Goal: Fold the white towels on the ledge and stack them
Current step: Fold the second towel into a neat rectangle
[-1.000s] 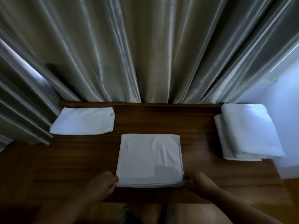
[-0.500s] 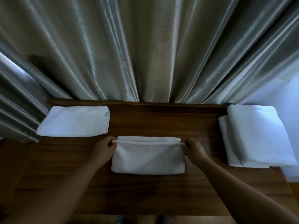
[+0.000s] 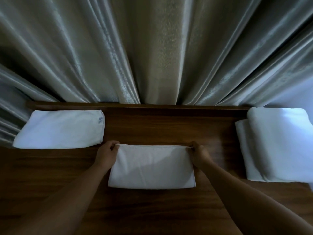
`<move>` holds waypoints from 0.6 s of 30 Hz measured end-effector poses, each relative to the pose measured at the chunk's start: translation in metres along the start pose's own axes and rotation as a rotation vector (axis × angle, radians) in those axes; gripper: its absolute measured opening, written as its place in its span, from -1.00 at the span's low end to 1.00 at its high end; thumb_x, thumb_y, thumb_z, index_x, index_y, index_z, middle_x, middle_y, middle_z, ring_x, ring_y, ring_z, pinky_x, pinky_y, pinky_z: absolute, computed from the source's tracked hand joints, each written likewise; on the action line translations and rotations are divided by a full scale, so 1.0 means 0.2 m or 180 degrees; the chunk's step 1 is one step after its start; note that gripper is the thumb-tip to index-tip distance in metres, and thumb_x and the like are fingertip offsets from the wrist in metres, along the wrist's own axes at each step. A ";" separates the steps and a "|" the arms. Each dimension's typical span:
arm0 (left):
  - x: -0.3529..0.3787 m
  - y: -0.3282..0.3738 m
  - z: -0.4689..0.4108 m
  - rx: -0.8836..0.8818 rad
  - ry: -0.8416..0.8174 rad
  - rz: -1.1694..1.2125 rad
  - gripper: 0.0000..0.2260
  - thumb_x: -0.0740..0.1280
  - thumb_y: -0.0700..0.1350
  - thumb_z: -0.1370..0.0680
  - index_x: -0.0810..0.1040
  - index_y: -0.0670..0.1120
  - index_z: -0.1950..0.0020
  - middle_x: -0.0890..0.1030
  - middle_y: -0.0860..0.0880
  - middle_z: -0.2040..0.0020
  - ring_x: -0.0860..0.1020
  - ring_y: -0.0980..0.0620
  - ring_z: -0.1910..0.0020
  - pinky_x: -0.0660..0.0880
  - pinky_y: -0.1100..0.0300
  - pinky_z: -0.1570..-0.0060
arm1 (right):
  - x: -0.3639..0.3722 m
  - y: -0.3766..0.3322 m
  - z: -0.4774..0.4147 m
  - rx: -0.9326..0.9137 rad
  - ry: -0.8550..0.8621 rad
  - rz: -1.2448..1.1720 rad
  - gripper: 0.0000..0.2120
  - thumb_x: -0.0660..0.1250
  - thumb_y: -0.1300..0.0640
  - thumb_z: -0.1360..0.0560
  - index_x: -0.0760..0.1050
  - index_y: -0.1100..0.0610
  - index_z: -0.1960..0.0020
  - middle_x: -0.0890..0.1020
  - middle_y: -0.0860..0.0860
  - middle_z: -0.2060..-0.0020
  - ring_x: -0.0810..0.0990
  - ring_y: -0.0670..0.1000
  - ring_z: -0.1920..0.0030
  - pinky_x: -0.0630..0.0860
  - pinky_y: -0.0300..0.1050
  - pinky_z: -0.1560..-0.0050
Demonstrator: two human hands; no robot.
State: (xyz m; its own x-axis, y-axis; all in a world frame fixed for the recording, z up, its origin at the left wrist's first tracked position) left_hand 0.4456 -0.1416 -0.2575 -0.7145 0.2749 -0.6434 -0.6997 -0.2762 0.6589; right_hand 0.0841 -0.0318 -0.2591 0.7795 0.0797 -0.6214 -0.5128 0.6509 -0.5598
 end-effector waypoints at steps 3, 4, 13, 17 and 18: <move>0.01 0.01 -0.01 0.0168 0.0111 0.0001 -0.78 0.19 -0.06 -0.64 0.53 -0.06 -0.21 0.58 -0.10 -0.14 0.53 -0.08 -0.11 0.41 0.10 0.01 | 0.00 -0.01 -0.02 -0.0045 0.0031 0.0176 -0.90 0.08 0.01 -0.66 0.36 -0.04 -0.07 0.55 0.00 0.11 0.57 -0.03 0.16 0.45 -0.16 0.32; 0.02 0.02 -0.01 0.0239 0.0137 -0.0010 -0.80 0.17 -0.06 -0.65 0.51 -0.05 -0.20 0.58 -0.08 -0.09 0.53 -0.07 -0.07 0.41 0.11 0.05 | 0.00 -0.02 -0.02 -0.0043 0.0033 0.0232 -0.86 0.04 -0.02 -0.67 0.34 -0.03 -0.09 0.54 -0.01 0.13 0.56 -0.04 0.16 0.45 -0.15 0.31; 0.03 0.06 -0.02 0.0591 0.0274 -0.0570 -0.76 0.05 0.01 -0.67 0.41 0.01 -0.25 0.58 -0.03 0.03 0.54 0.01 0.11 0.47 0.09 0.19 | -0.01 -0.06 -0.07 0.0250 -0.0111 0.0422 -0.52 -0.07 -0.10 -0.67 0.18 0.15 -0.48 0.53 0.18 -0.13 0.56 0.15 -0.06 0.49 0.05 0.05; 0.06 0.07 -0.07 0.0511 0.0254 -0.0812 -0.73 0.08 0.00 -0.67 0.43 -0.01 -0.29 0.62 -0.09 -0.07 0.56 -0.04 0.04 0.50 0.04 0.10 | 0.00 -0.06 -0.09 0.0309 -0.0062 0.0334 -0.56 0.01 -0.07 -0.66 0.17 0.10 -0.48 0.52 0.11 -0.03 0.55 0.04 0.06 0.52 -0.03 0.14; 0.06 0.07 -0.08 0.0495 0.0266 -0.0859 -0.72 0.11 0.01 -0.66 0.42 -0.02 -0.32 0.62 -0.10 -0.10 0.57 -0.08 0.00 0.51 0.03 0.09 | 0.00 -0.06 -0.08 0.0251 -0.0038 0.0422 -0.56 0.05 -0.05 -0.66 0.16 0.09 -0.47 0.52 0.11 -0.03 0.55 0.03 0.09 0.52 -0.07 0.20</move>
State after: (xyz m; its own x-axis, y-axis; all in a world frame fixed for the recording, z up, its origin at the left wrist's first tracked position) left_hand 0.4268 -0.1558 -0.2628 -0.5055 0.2408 -0.8286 -0.8596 -0.0577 0.5076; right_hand 0.0850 -0.0525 -0.2613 0.7112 0.1775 -0.6802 -0.5820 0.6914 -0.4281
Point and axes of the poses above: each hand's wrist, its own z-axis away from the middle knuckle, its own x-axis out of the palm, y = z × x, the point moved 4 cm from there along -z, towards the middle knuckle
